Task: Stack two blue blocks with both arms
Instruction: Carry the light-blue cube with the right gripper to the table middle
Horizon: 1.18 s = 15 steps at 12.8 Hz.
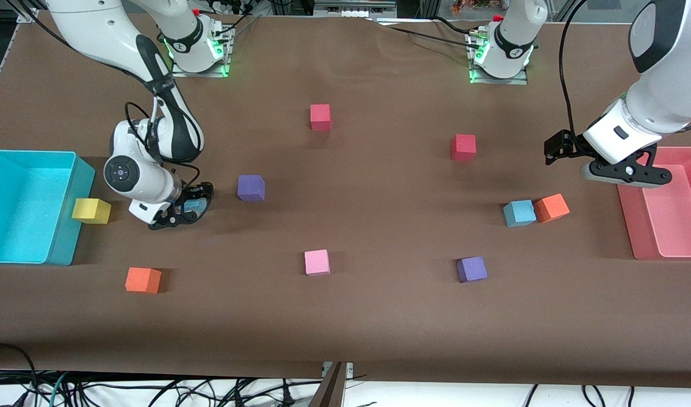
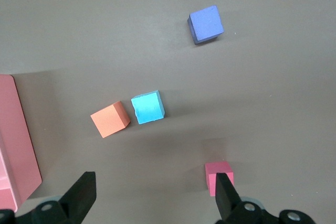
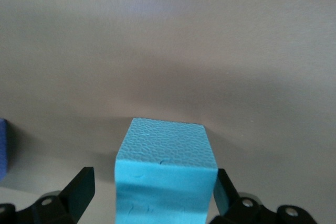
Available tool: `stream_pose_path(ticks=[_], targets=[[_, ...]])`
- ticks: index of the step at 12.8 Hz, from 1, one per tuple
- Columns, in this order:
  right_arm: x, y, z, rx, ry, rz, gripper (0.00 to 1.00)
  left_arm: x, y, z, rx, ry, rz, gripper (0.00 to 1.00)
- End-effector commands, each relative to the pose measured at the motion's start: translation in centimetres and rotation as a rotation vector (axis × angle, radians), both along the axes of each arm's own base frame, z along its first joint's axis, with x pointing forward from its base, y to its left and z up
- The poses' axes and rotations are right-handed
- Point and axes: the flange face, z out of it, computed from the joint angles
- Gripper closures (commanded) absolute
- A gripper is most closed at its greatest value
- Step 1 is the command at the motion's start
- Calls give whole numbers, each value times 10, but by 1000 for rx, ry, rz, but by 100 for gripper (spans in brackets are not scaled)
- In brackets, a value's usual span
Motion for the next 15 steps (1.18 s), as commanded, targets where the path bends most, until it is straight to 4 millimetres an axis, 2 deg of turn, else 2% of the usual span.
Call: stream_pose_path(ticks=[1, 2, 5, 6, 7, 9, 10, 11, 13, 15], targets=[[2, -15, -5, 22, 8, 22, 44, -2, 1, 7, 17, -1, 7, 0], [1, -13, -4, 21, 20, 18, 99, -2, 2, 7, 17, -1, 9, 0], [5, -9, 3, 20, 54, 0, 100, -2, 2, 6, 17, 1, 9, 0], [8, -4, 10, 19, 56, -9, 100, -2, 2, 6, 17, 1, 9, 0], [18, 7, 27, 17, 61, -23, 100, -2, 2, 6, 17, 2, 10, 0], [43, 58, 83, 14, 82, -35, 100, -2, 2, 6, 17, 2, 9, 0], [52, 85, 104, 8, 84, -36, 100, -2, 3, 6, 17, 1, 10, 0], [57, 113, 114, 1, 78, -43, 100, -2, 3, 6, 17, 1, 10, 0], [52, 184, 121, -14, 76, -75, 100, -2, 3, 6, 17, 1, 10, 0], [39, 254, 112, -29, 71, -156, 100, -2, 3, 6, 17, 1, 10, 0]])
